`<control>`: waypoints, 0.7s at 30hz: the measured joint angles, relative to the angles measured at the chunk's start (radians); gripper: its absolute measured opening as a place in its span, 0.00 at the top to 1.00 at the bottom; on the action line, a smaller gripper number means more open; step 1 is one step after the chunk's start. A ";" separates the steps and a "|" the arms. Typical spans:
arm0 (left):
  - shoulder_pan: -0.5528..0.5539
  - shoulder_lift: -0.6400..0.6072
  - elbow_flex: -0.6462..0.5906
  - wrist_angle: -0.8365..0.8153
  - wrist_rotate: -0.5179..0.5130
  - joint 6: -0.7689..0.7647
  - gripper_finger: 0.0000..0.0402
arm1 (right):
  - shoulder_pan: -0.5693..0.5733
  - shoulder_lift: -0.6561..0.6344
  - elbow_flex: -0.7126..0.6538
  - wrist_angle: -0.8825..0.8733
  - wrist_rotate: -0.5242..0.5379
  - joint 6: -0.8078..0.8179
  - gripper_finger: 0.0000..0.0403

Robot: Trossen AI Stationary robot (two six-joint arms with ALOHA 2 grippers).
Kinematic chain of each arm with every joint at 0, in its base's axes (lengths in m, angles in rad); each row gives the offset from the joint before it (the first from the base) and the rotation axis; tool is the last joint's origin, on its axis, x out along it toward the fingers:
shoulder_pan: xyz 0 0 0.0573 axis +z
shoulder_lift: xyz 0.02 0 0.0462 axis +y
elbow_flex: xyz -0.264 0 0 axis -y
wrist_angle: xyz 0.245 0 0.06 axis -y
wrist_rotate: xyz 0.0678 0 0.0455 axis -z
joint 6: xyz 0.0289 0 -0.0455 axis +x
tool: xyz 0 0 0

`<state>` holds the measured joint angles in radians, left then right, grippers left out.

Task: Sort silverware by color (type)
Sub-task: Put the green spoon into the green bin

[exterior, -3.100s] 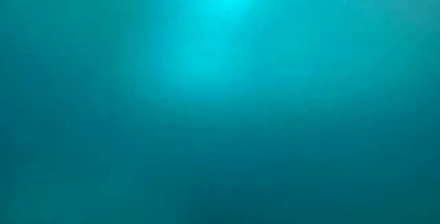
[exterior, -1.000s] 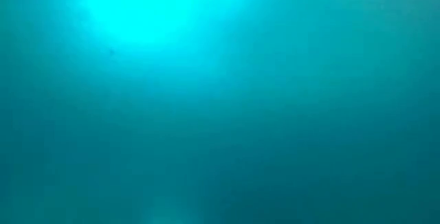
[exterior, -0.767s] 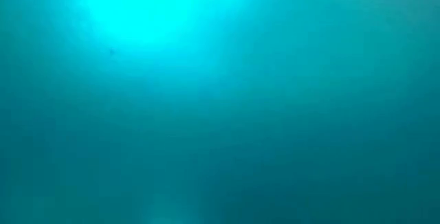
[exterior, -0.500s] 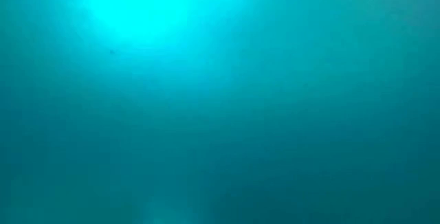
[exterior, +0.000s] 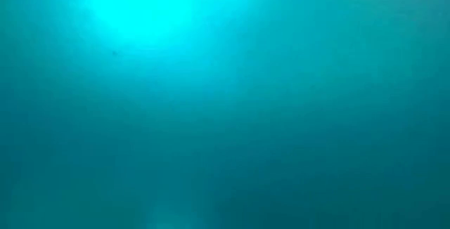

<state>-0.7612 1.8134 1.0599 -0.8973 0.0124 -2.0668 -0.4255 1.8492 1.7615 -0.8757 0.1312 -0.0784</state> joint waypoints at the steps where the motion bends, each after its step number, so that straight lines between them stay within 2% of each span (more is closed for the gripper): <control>1: 0.000 0.001 0.000 0.004 -0.001 -0.016 0.57 | 0.000 0.000 0.000 0.000 0.000 0.000 0.80; 10: -0.002 0.003 0.003 0.051 -0.063 -0.040 0.85 | 0.000 0.000 0.000 0.000 0.000 0.000 0.80; 13: -0.009 0.008 0.033 0.065 -0.132 0.002 0.92 | 0.000 0.000 0.000 0.001 0.000 0.000 0.80; 15: -0.013 0.011 0.075 0.067 -0.176 0.006 0.93 | 0.000 0.000 0.000 0.002 0.000 0.000 0.80; 17: -0.017 0.008 0.129 0.000 -0.194 -0.002 0.93 | 0.000 0.000 0.000 0.003 0.000 0.000 0.80; 21: -0.026 0.008 0.249 -0.146 -0.186 -0.008 0.91 | 0.000 0.000 0.000 0.004 0.000 0.000 0.80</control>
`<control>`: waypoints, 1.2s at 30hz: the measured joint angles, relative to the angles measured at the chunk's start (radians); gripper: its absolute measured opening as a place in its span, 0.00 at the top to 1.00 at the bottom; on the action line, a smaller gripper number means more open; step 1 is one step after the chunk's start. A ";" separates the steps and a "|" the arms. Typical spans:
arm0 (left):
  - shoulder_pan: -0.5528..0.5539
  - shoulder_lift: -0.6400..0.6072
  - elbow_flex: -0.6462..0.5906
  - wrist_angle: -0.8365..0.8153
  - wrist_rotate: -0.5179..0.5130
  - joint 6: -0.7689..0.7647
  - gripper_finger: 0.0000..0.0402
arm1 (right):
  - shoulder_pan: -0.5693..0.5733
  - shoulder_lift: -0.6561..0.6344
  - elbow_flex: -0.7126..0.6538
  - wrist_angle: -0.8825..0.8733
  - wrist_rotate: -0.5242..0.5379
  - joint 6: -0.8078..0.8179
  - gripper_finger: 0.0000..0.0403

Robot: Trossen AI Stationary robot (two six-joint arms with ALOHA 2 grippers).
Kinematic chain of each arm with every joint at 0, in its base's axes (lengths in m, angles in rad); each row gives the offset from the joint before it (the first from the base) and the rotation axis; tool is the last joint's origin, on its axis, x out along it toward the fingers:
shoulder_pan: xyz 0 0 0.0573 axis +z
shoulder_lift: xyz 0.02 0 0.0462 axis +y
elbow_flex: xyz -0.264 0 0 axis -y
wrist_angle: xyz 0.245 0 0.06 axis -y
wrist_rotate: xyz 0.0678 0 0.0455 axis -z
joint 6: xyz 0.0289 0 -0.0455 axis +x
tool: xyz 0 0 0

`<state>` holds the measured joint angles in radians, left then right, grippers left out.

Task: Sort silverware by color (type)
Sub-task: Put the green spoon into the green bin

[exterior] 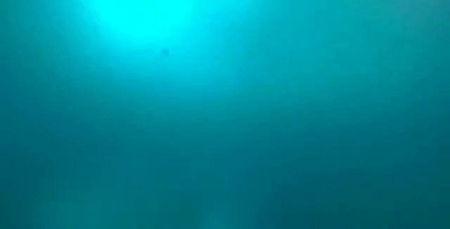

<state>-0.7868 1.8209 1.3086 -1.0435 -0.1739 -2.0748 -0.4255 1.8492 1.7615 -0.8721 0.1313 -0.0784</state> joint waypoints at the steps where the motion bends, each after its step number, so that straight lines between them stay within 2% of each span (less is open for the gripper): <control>1: 0.000 -0.001 0.027 -0.049 -0.003 0.010 0.91 | 0.000 0.000 0.000 0.001 0.000 0.000 0.80; 9: 0.079 -0.002 0.219 -0.513 -0.142 0.170 0.90 | 0.000 0.000 0.000 0.011 0.000 0.000 0.80; 14: 0.186 -0.045 0.184 -0.529 -0.214 0.392 0.90 | 0.000 0.000 0.000 0.028 0.000 0.000 0.80; 19: 0.313 -0.125 0.078 -0.461 -0.305 0.585 0.90 | 0.000 0.000 0.000 0.042 0.000 0.000 0.80; 26: 0.436 -0.245 -0.148 -0.176 -0.305 0.854 0.90 | 0.000 0.000 0.000 0.049 0.000 0.000 0.80; 31: 0.469 -0.278 -0.281 -0.050 -0.306 0.911 0.86 | 0.000 0.000 0.000 0.049 0.000 0.000 0.80; 36: 0.468 -0.293 -0.326 -0.025 -0.309 0.918 0.81 | 0.000 0.000 0.000 0.050 0.000 0.000 0.80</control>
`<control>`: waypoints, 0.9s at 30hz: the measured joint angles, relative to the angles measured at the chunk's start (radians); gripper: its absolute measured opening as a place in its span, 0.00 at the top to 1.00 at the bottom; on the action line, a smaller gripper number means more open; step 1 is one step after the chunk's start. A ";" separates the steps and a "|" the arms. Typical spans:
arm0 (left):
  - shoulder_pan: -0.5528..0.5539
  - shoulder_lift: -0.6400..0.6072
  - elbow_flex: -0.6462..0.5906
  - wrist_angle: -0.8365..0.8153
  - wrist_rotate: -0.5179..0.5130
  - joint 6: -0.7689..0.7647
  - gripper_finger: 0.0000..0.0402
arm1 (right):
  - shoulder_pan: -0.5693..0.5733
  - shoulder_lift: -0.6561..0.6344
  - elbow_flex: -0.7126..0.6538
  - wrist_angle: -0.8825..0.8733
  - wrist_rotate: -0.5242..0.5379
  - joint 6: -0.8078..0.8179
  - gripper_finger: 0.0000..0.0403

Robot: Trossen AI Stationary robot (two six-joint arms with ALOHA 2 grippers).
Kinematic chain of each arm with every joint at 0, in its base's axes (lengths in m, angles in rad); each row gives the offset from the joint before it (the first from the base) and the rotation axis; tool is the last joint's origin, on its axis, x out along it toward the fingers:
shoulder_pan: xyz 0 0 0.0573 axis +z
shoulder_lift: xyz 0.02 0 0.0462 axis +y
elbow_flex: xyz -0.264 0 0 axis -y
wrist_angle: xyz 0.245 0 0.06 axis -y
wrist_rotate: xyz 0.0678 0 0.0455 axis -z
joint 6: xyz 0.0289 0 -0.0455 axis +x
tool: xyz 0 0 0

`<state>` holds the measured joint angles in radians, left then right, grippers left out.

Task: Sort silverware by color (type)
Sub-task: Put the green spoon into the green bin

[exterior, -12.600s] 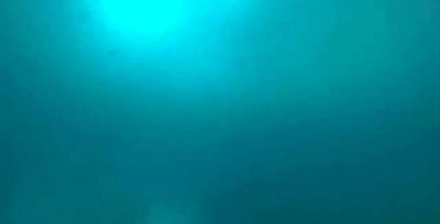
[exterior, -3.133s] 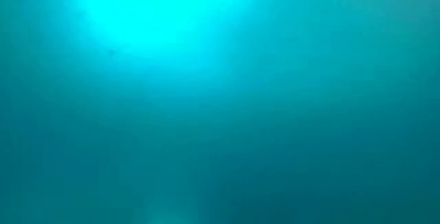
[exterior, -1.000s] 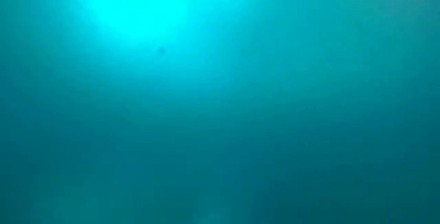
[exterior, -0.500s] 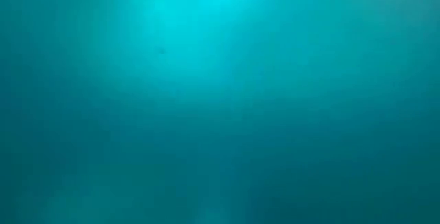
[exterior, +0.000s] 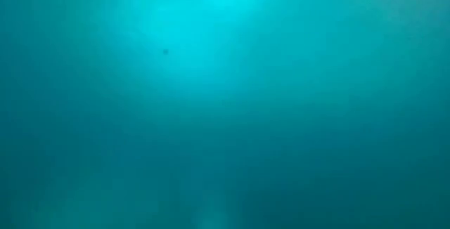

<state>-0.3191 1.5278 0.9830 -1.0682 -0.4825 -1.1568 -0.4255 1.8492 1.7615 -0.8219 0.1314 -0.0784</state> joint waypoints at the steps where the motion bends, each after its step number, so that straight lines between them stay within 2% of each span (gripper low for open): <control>1: 0.000 -0.004 0.000 0.003 -0.002 0.000 0.80 | 0.000 0.000 0.000 0.000 0.000 0.000 0.80; 3: 0.001 -0.013 0.002 -0.003 -0.013 0.005 0.78 | 0.000 0.000 0.000 0.001 0.000 0.000 0.80; 7: 0.026 -0.019 0.007 -0.037 -0.118 0.006 0.75 | 0.000 0.000 0.000 0.001 0.000 0.000 0.80; 13: 0.162 -0.021 0.056 -0.034 -0.155 0.030 0.66 | 0.000 0.000 0.000 0.002 0.000 0.000 0.80; 19: 0.337 -0.018 0.070 0.088 -0.154 0.240 0.57 | 0.000 0.000 0.000 0.002 0.000 0.000 0.80; 27: 0.589 -0.018 0.070 0.198 -0.079 0.503 0.48 | 0.000 0.000 0.000 0.003 0.000 0.000 0.80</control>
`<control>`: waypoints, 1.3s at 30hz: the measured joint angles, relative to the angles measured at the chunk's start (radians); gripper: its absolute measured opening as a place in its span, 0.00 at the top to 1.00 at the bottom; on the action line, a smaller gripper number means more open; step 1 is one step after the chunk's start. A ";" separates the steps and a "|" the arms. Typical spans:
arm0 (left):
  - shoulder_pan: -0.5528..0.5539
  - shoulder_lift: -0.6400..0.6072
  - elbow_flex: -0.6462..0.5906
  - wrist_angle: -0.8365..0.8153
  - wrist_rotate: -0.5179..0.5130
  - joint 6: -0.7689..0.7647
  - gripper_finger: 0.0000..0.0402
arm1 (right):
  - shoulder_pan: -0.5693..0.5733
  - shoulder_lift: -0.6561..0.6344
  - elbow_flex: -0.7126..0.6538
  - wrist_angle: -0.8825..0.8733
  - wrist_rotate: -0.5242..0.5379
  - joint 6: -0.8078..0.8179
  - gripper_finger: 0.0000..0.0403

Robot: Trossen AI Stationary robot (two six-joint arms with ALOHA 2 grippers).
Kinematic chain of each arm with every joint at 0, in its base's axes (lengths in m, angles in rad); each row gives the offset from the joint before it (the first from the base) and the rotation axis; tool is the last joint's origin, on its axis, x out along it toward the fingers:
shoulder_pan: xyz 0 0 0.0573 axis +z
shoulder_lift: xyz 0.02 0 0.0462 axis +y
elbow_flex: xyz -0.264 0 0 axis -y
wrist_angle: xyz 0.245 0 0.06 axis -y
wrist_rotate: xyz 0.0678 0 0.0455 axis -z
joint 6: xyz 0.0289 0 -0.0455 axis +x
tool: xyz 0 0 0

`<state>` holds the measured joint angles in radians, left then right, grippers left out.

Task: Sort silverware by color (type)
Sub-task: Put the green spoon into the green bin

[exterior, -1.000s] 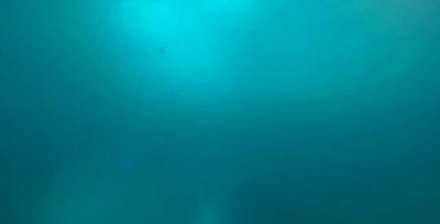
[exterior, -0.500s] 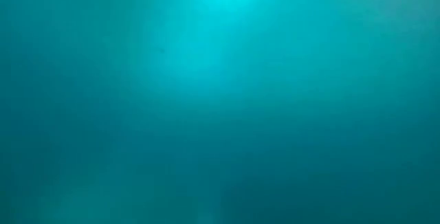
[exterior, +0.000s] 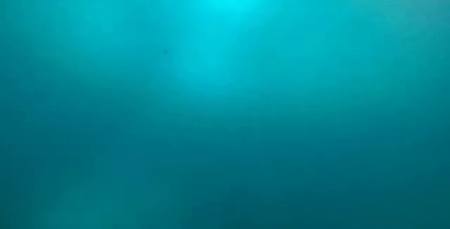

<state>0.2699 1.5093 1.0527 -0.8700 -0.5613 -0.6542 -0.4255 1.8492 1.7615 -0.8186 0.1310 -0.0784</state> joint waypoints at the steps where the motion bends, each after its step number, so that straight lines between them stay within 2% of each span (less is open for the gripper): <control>1: 0.034 0.000 0.000 0.010 0.016 0.037 0.48 | 0.000 0.000 0.000 0.001 0.000 0.000 0.80; 13: 0.415 0.040 -0.001 0.025 0.083 0.148 0.59 | 0.000 0.000 0.000 0.018 0.000 0.000 0.80; 19: 0.539 0.088 -0.001 0.041 0.265 0.203 0.63 | 0.000 0.000 0.000 0.017 0.000 0.000 0.80; 21: 0.556 0.113 0.000 0.046 0.284 0.293 0.64 | 0.000 0.000 0.000 0.017 0.000 0.000 0.80; 25: 0.567 0.165 0.021 0.046 0.283 0.586 0.65 | 0.000 0.000 0.000 0.017 0.000 0.000 0.80; 30: 0.565 0.244 0.090 0.043 0.277 0.838 0.66 | 0.000 0.000 0.000 0.017 0.000 0.000 0.80; 36: 0.567 0.347 0.196 0.008 0.170 1.113 0.66 | 0.000 0.000 0.000 0.017 0.000 0.000 0.80; 39: 0.574 0.374 0.226 -0.037 0.155 1.232 0.67 | 0.000 0.000 0.000 0.017 0.000 0.000 0.80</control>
<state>0.8442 1.8835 1.2790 -0.9067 -0.4064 0.5783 -0.4255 1.8492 1.7615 -0.8011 0.1313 -0.0784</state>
